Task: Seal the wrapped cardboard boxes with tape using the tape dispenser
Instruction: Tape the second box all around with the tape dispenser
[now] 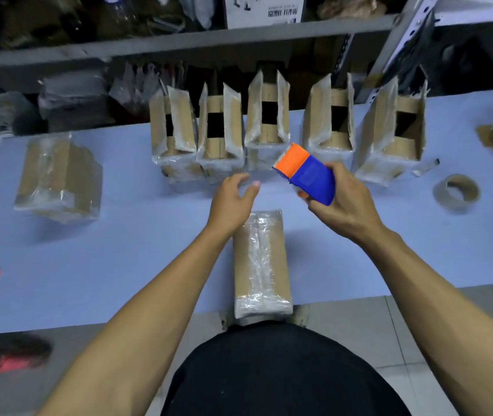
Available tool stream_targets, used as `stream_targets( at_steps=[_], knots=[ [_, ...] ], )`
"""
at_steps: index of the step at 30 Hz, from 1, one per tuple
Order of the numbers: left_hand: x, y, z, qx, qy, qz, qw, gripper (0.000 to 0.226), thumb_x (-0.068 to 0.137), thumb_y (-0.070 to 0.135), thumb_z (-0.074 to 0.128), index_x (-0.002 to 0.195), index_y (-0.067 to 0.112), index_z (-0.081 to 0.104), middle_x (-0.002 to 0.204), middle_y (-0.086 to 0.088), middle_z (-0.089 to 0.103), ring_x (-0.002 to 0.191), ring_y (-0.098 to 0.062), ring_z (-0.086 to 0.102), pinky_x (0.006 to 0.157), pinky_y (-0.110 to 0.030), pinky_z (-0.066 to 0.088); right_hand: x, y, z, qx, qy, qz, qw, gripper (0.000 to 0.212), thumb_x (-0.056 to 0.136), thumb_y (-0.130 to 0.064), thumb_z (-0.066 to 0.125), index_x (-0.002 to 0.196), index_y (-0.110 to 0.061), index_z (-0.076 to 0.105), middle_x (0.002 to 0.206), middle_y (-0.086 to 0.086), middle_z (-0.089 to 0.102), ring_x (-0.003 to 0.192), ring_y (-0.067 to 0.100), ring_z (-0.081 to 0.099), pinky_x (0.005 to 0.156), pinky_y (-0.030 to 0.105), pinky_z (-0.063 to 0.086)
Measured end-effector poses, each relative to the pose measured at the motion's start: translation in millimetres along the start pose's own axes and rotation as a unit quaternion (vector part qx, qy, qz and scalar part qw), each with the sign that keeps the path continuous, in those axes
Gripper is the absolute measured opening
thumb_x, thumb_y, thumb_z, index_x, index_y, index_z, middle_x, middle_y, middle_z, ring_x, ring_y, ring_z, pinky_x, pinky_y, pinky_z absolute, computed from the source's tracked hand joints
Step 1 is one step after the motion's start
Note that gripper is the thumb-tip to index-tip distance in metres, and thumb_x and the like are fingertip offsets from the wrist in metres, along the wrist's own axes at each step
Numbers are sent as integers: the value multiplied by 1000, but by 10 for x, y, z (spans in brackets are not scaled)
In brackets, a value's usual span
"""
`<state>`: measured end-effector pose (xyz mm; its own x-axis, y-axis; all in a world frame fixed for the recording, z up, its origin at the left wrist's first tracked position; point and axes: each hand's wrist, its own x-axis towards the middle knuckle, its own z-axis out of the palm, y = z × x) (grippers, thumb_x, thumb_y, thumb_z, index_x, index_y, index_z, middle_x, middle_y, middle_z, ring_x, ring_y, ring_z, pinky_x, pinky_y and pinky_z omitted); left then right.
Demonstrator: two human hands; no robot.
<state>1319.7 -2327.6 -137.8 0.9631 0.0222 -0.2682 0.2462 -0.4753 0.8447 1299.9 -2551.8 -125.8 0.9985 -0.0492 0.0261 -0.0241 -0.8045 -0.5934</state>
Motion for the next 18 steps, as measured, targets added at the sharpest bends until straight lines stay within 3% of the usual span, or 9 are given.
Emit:
stream_targets(
  at_steps=[3,6,9,13,18],
  knots=[
    [106,446,-86,-248,-58,-75,964,27,103,42,51,95,22,68,92,4,70,92,-16,68,79,-29,50,60,-145,-143,38,-23,-69,997,48,76,-43,76,111,-35,44,91,-19,56,78,7,56,61,24,46],
    [141,571,-217,-311,-114,-79,940,32,100,35,60,72,24,71,70,4,69,69,-12,67,75,-29,53,127,-243,-221,63,-59,-118,989,52,75,-34,79,115,-33,46,98,-15,59,83,9,60,65,27,50],
    [170,516,-268,-295,-81,-52,951,29,99,26,63,71,22,70,65,4,67,62,-11,63,68,-27,52,163,-276,-206,40,-60,-144,987,51,74,-35,80,113,-30,47,99,-13,58,81,10,58,65,31,51],
    [198,367,-270,-176,-4,-4,984,31,99,11,61,71,21,73,59,9,67,58,-7,58,60,-25,52,201,-325,-163,-106,-66,-183,975,46,76,-58,70,98,-29,43,89,-8,48,73,15,48,53,24,32],
    [112,228,-226,-108,13,-1,994,30,98,13,60,73,23,74,68,5,70,64,-11,65,55,-21,55,232,-356,-139,-196,-103,-203,954,52,75,-65,64,96,-19,48,84,0,57,66,23,52,51,29,32]
  ],
)
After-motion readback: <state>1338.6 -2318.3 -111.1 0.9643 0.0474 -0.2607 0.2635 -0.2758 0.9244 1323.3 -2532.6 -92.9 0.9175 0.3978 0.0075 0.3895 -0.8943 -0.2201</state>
